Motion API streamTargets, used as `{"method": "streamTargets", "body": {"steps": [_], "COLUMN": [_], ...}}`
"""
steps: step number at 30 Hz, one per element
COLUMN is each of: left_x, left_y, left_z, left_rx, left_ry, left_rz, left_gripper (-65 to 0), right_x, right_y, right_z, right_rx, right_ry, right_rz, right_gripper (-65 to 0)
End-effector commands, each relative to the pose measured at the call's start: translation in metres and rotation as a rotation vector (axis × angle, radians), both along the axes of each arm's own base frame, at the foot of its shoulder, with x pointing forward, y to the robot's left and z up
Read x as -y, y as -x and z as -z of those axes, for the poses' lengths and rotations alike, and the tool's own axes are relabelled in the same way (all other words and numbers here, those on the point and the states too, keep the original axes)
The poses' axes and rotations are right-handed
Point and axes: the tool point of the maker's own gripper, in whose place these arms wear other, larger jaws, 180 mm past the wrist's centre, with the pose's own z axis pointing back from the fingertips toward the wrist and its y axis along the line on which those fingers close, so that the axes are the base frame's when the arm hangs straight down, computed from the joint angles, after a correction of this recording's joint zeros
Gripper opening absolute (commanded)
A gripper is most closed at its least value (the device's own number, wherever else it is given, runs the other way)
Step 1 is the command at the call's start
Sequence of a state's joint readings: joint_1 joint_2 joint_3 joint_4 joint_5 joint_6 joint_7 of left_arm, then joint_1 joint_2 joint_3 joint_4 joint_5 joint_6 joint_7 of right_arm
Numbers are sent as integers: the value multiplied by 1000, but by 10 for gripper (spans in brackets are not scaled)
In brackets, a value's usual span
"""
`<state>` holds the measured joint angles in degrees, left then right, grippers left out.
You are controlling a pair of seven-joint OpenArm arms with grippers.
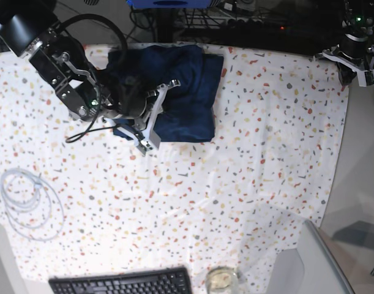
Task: Layout the t-shirt on the table in an organized manner, then fold the t-shirt properly
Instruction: 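Press and smooth the folded bundle with the right gripper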
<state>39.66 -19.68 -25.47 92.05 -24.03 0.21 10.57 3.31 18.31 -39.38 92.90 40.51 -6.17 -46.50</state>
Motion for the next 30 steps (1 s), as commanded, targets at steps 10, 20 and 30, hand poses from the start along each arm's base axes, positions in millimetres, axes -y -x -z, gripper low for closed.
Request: {"method": "streamTargets", "body": {"steps": [10,20,30], "left_x": [-6,-5,-6], "left_y": [-4,-4,-3], "left_z": [-10,-10,-10], "left_rx": [26,25,23], "left_ry": [-27,-27,-27], "left_rz": [7,8,7], "left_gripper": [-650,-650,-650], "right_x": [-49,-77,-58], "right_y": [-17,-56,-15], "right_z": [-35,-49,-73], "right_rx": [32,50,38], "right_ry": [-107,-122,-116], "right_rz": [-34,-35,-57], "right_gripper": [-594,-594,-411]}}
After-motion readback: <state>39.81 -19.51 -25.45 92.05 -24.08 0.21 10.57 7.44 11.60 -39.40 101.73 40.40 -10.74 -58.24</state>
